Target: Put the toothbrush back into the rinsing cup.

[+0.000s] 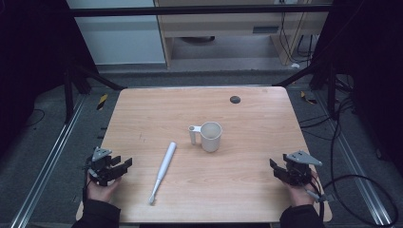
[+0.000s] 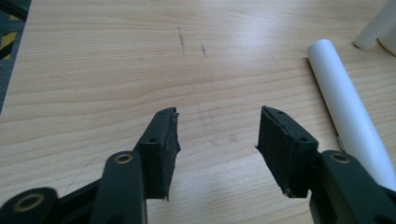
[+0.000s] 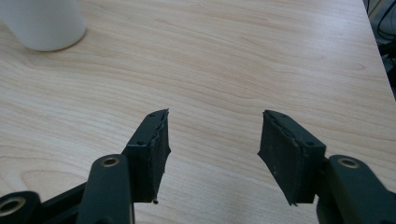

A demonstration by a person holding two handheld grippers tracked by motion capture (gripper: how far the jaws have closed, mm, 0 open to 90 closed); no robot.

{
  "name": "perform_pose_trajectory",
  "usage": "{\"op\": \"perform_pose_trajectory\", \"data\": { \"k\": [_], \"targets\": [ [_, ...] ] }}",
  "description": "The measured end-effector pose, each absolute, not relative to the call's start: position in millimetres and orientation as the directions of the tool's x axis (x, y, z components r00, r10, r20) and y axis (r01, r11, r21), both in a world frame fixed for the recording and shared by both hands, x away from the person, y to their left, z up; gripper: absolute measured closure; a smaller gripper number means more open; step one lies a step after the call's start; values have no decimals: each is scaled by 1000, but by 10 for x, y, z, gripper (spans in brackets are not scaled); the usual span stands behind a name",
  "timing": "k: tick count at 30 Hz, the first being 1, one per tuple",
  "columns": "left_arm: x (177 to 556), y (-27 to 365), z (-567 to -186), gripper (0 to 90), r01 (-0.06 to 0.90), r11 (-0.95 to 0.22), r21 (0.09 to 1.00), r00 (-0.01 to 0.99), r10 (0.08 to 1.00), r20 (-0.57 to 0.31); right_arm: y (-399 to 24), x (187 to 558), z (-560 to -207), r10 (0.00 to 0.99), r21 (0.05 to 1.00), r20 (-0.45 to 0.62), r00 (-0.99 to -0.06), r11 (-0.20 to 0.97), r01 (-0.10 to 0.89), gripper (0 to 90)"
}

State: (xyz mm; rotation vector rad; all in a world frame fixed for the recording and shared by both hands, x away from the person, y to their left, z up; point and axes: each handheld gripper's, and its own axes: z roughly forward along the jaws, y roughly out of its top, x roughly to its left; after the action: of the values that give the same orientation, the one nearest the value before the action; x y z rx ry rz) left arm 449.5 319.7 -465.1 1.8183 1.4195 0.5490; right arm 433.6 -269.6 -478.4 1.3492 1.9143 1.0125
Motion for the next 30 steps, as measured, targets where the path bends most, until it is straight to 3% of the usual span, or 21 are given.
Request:
{"op": "perform_pose_trajectory", "data": {
  "k": [12, 25, 30],
  "targets": [
    [4406, 2994, -4621, 656, 643, -171, 746, 379, 918, -116, -2530, 4229, -4748, 917, 848, -50, -395, 248, 469, 466],
    [4332, 2712, -4598, 848, 655, -243, 716, 479, 866, -145, -2502, 4229, -4767, 909, 843, -40, -414, 254, 475, 482],
    [4297, 2560, -4600, 882, 656, -272, 704, 521, 839, -161, -2504, 4236, -4776, 910, 839, -36, -413, 252, 482, 477]
  ]
}}
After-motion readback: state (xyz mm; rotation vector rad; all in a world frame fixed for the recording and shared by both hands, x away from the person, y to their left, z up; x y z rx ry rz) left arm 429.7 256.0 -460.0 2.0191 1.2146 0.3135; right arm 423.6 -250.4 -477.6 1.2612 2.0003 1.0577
